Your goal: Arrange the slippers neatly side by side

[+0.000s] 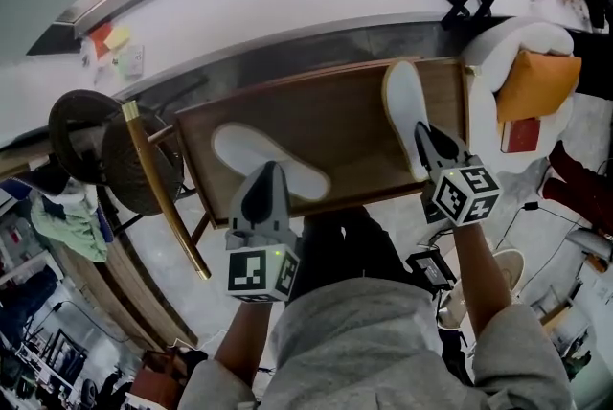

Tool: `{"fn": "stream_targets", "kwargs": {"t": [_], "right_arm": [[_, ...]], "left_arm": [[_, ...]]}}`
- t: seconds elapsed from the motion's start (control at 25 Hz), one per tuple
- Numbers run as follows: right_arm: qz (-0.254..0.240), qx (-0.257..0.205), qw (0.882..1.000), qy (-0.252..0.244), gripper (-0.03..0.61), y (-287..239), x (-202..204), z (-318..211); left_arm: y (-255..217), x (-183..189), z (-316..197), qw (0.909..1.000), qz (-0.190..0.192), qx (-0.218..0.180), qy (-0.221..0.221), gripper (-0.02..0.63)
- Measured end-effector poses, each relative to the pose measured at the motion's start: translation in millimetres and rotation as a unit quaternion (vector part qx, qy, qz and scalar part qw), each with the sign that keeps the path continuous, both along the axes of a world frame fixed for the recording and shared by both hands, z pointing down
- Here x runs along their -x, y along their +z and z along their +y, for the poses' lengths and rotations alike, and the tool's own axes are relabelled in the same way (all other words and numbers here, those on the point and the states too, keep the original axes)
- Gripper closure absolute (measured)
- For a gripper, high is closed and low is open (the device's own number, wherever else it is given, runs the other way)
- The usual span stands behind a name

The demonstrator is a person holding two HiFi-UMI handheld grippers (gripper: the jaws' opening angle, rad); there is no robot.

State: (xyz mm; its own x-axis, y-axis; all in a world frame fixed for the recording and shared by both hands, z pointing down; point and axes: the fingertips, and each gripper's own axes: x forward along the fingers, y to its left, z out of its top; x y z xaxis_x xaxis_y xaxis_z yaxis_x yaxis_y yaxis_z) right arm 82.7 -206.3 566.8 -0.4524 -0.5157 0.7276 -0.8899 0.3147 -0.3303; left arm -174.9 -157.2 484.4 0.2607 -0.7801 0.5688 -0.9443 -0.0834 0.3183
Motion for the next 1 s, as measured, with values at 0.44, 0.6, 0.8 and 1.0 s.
{"fn": "stream_targets", "kwargs": {"t": [0.44, 0.6, 0.8, 1.0], "right_arm": [[-0.014, 0.113, 0.987, 0.115, 0.543, 35.0, 47.4, 43.8], [-0.015, 0.120, 0.988, 0.095, 0.543, 41.8, 71.1, 36.8], [0.012, 0.102, 0.993, 0.054, 0.543, 43.0, 81.0, 37.6], [0.055, 0.074, 0.996, 0.008, 0.543, 45.7, 78.8, 39.8]], "left_arm": [[0.4, -9.4, 11.6, 0.9999, 0.010, 0.007, -0.006, 0.598], [0.3, -6.9, 16.9, 0.9999, 0.008, 0.008, -0.008, 0.598], [-0.1, 1.8, 21.4, 0.9999, 0.006, 0.008, -0.014, 0.598], [-0.2, 10.0, 25.4, 0.9996, -0.004, 0.014, -0.023, 0.598]]}}
